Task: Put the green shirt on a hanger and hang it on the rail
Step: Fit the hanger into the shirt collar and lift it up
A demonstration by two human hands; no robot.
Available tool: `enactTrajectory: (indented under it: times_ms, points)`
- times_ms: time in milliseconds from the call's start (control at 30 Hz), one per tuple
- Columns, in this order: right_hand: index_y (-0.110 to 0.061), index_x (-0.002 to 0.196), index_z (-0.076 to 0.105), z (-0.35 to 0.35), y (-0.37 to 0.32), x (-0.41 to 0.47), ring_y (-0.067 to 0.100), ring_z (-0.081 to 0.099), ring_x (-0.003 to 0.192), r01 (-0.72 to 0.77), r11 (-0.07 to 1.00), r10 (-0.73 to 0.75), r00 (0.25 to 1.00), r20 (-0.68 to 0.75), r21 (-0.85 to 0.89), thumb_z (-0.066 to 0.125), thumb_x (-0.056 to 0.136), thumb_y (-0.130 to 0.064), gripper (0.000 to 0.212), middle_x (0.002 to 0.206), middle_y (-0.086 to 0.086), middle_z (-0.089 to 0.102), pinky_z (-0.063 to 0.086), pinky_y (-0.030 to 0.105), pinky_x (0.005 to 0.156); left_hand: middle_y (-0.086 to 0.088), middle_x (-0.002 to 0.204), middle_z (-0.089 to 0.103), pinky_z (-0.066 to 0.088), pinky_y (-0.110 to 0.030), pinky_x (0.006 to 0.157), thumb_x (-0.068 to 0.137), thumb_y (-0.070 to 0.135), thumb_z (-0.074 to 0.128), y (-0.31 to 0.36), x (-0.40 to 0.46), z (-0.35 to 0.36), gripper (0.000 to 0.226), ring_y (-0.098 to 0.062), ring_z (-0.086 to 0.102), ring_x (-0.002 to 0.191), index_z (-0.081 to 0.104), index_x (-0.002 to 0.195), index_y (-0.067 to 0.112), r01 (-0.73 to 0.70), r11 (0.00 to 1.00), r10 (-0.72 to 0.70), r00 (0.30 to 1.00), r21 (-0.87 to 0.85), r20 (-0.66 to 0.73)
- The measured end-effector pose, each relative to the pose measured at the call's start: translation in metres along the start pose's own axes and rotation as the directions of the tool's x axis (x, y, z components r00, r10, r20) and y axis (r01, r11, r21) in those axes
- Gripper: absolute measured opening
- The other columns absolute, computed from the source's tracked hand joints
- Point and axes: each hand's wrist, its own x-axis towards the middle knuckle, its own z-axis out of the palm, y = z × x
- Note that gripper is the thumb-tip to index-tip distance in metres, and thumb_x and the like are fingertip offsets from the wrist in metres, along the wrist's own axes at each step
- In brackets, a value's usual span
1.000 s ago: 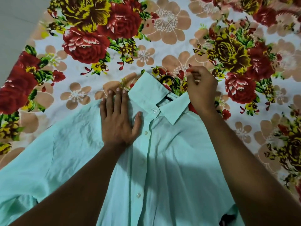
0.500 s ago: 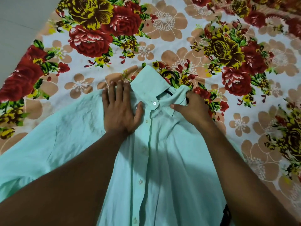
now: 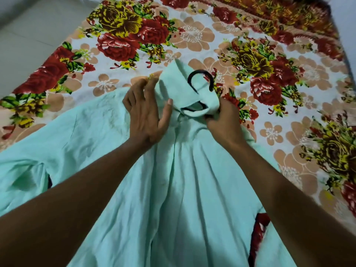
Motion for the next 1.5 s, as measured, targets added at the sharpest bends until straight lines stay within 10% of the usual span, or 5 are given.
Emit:
enactTrajectory:
  times_ms: [200, 500, 867, 1033, 1500]
  points:
    - [-0.008, 0.108, 0.072, -0.009, 0.005, -0.025, 0.003, 0.050, 0.080, 0.207, 0.977, -0.202, 0.975, 0.092, -0.051, 0.066, 0.074, 0.014, 0.041, 0.092, -0.002, 0.062, 0.034, 0.002, 0.064, -0.009, 0.134, 0.039, 0.034, -0.041, 0.108, 0.078, 0.065, 0.063, 0.053, -0.005, -0.013, 0.088, -0.028, 0.036, 0.131, 0.036, 0.144, 0.013, 0.203, 0.964, -0.176, 0.971, -0.172, 0.161]
    - [-0.016, 0.122, 0.071, -0.027, -0.001, -0.009, 0.017, 0.069, 0.104, -0.011, 0.999, -0.002, 0.953, 0.303, 0.042, 0.058, 0.077, 0.016, 0.056, 0.110, -0.002, 0.075, 0.056, 0.034, 0.089, -0.006, 0.086, 0.059, 0.033, -0.021, 0.062, 0.076, 0.020, 0.057, 0.027, -0.006, -0.021, 0.023, -0.018, 0.050, 0.078, 0.063, 0.096, 0.009, 0.331, 0.912, -0.275, 0.931, -0.242, 0.239]
    - [-0.026, 0.144, 0.058, -0.027, -0.057, 0.055, 0.006, 0.055, 0.130, -0.098, 0.971, -0.008, 0.898, 0.439, 0.216, 0.064, 0.096, -0.052, 0.055, 0.147, -0.009, 0.055, 0.043, 0.030, 0.113, -0.014, 0.087, 0.073, 0.062, -0.029, 0.065, 0.097, 0.004, 0.054, 0.016, 0.030, -0.036, 0.018, -0.020, 0.074, 0.077, 0.067, 0.084, 0.003, 0.739, 0.430, -0.449, 0.674, -0.519, 0.587]
    - [-0.022, 0.118, 0.077, -0.017, -0.080, 0.086, 0.005, 0.070, 0.104, 0.270, 0.960, -0.141, 0.703, 0.697, -0.079, 0.081, 0.087, -0.038, 0.035, 0.114, -0.007, 0.076, 0.057, 0.030, 0.094, -0.015, 0.100, 0.074, 0.064, -0.034, 0.074, 0.103, 0.016, 0.055, 0.001, 0.041, -0.032, 0.025, -0.024, 0.074, 0.090, 0.067, 0.113, -0.004, 0.791, 0.304, -0.406, 0.611, -0.531, 0.679]
    - [0.004, 0.106, 0.065, 0.004, -0.077, 0.117, 0.019, 0.060, 0.079, 0.178, 0.983, -0.089, 0.704, 0.705, -0.054, 0.055, 0.106, -0.019, 0.026, 0.090, 0.018, 0.065, 0.049, 0.035, 0.078, -0.012, 0.107, 0.073, 0.060, -0.038, 0.093, 0.099, 0.006, 0.061, -0.014, 0.019, -0.028, 0.009, -0.025, 0.070, 0.099, 0.070, 0.100, 0.007, 0.816, 0.151, -0.353, 0.572, -0.558, 0.740]
